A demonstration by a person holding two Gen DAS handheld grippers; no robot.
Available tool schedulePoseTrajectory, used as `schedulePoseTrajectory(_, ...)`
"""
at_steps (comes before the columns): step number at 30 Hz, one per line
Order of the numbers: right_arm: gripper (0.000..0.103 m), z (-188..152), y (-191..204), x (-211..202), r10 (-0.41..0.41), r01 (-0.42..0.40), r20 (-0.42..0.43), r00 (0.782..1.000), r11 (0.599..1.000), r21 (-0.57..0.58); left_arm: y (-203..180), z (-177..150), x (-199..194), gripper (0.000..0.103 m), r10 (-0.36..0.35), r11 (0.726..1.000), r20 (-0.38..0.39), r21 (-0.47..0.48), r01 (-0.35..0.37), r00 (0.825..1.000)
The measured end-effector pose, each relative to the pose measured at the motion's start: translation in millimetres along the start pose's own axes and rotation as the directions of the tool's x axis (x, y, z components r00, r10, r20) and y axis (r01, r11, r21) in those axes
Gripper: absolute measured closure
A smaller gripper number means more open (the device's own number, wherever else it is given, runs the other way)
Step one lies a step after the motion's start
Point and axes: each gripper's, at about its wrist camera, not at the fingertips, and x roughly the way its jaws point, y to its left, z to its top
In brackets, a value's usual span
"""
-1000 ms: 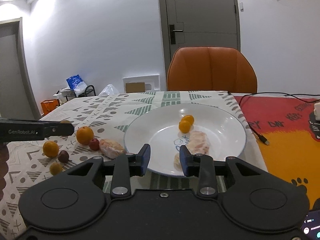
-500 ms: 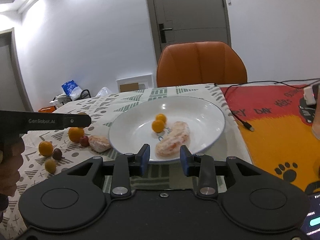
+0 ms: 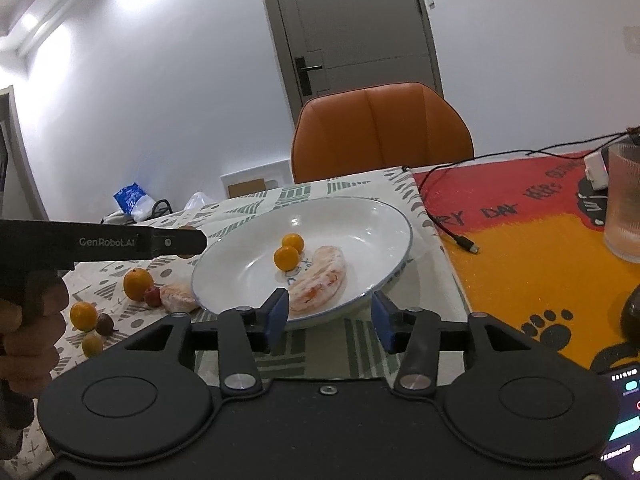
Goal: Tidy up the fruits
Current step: 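Carry both fruits into the white plate and open both tools, then withdraw both tools and move toward the remaining oranges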
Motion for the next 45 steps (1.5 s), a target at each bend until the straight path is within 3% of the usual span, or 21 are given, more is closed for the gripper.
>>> schedulePoseTrajectory(5,0.041,-1.6,3.3,0.7,0.003,-0.003,-0.002,1.0,1.0,-0.003,3.0,0.6,-4.2,0.072,0.011,1.0,-0.012,-0.013,-0.012,1.0)
schedulePoseTrajectory(8,0.033,-1.5,7.4,1.2,0.003,-0.003,0.005,1.0,1.0,-0.005,8.9,-0.2,-11.8,0.058,0.044,0.999,-0.005,-0.015,-0.044,0.999)
schedulePoseTrajectory(10,0.025,-1.1,9.6,0.5,-0.004,0.004,0.012,1.0,1.0,-0.004,14.5,-1.5,-17.6,0.041,0.068,0.997,0.002,-0.023,-0.068,0.998)
schedulePoseTrajectory(13,0.015,-0.5,14.3,-1.0,-0.015,0.016,0.028,0.999,1.0,-0.012,26.2,-4.1,-27.6,0.028,0.1,0.994,0.016,-0.048,-0.099,0.995)
schedulePoseTrajectory(21,0.0,1.8,25.3,-0.6,0.01,-0.009,0.037,0.999,1.0,-0.01,53.6,-9.0,-50.5,0.022,0.172,0.981,0.034,-0.094,-0.168,0.985)
schedulePoseTrajectory(38,0.0,0.0,64.9,3.2,0.058,-0.058,0.013,0.998,0.997,-0.047,101.5,-31.3,-92.6,0.018,0.273,0.95,0.044,-0.172,-0.262,0.961)
schedulePoseTrajectory(45,0.0,-0.8,79.2,5.3,0.083,-0.083,0.004,0.997,0.995,-0.061,115.9,-41.0,-106.8,0.01,0.295,0.938,0.062,-0.207,-0.277,0.953)
